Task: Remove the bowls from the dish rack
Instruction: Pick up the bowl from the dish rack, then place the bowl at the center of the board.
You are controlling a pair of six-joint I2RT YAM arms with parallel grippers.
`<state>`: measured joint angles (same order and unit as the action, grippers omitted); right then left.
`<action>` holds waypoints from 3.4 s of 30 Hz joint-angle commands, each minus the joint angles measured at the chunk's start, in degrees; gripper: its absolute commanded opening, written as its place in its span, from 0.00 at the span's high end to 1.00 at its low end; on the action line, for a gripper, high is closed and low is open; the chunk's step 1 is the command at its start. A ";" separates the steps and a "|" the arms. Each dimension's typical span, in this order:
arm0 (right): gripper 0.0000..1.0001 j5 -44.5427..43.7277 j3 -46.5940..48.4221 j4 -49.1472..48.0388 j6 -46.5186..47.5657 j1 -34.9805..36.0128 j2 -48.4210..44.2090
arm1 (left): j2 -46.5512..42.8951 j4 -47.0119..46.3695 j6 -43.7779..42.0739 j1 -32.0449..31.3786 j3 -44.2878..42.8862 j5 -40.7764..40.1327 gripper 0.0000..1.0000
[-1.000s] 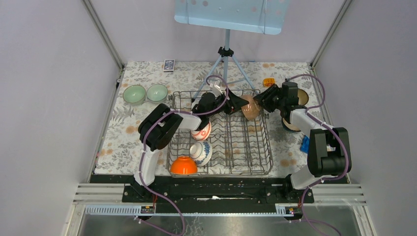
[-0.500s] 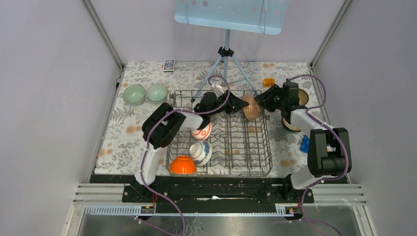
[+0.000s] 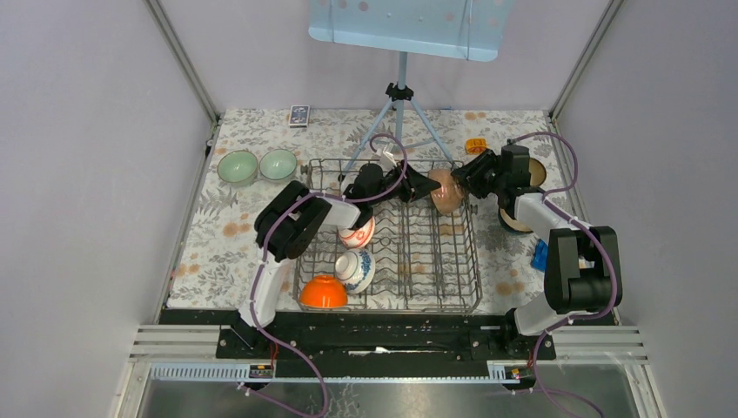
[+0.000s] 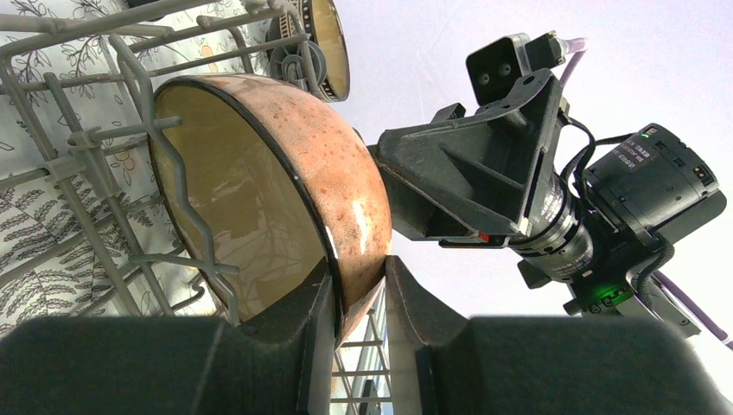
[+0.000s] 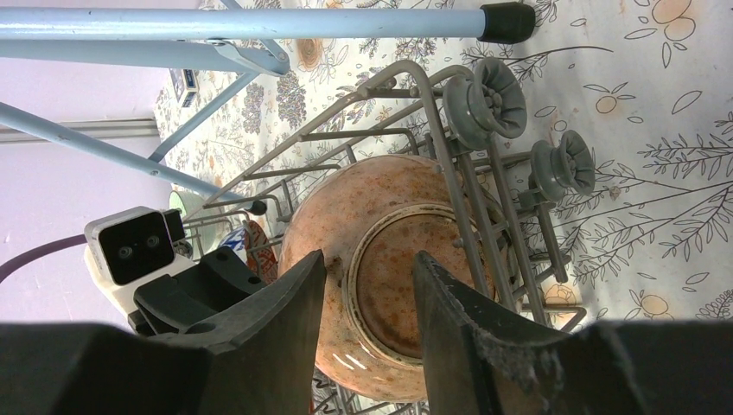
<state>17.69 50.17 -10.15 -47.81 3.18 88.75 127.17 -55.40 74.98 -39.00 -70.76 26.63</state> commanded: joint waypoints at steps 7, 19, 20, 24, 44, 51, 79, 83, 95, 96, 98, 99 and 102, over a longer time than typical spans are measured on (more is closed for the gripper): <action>0.40 1.03 1.77 1.17 1.12 -0.58 -3.14 | -2.54 -15.03 4.16 -0.76 -4.59 2.64 1.00; 0.40 2.25 2.46 1.71 1.24 -0.80 -3.94 | -3.05 -14.68 4.66 -0.14 -4.90 3.42 1.00; 0.41 2.33 2.41 1.65 1.23 -0.78 -4.12 | -3.05 -15.16 4.91 -0.15 -4.81 3.42 1.00; 0.40 2.09 2.89 2.00 1.27 -0.85 -6.20 | -3.35 -17.74 6.00 -0.19 -5.34 3.96 1.00; 0.19 -2.35 6.11 12.20 4.56 -0.75 -18.39 | -9.64 -20.37 7.70 0.58 -6.09 4.36 1.00; 0.20 -3.37 6.69 15.89 6.59 -0.75 -24.36 | -14.73 -17.16 5.74 1.01 -3.35 4.40 1.00; 0.22 -3.65 21.20 45.84 19.96 11.47 -37.65 | -63.54 72.48 -59.52 -3.93 -5.06 -12.46 1.00; 0.22 -4.60 25.15 50.09 22.34 14.00 -35.30 | -66.17 80.48 -72.41 -16.69 -5.97 -25.66 1.00; 0.24 -13.58 43.60 67.55 27.23 24.37 -26.97 | -59.97 99.12 -88.55 -52.31 -9.27 -61.30 1.00; 0.24 -14.40 45.14 69.25 27.72 25.51 -26.21 | -59.06 100.24 -89.97 -54.35 -9.19 -63.12 1.00; 0.24 -16.18 48.11 72.86 28.88 27.68 -24.80 | -57.30 102.01 -92.52 -57.47 -8.94 -66.32 1.00; 0.25 -17.07 49.23 74.38 29.49 28.68 -24.24 | -56.44 103.15 -93.59 -58.45 -8.91 -66.63 1.00; 0.25 -20.54 51.88 78.20 30.88 32.47 -22.75 | -54.93 105.06 -96.74 -59.94 -8.27 -66.07 1.00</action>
<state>3.11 97.89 60.03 -20.43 31.59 64.34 71.92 49.47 -13.23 -97.30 -76.05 -30.55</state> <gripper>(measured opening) 0.756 0.036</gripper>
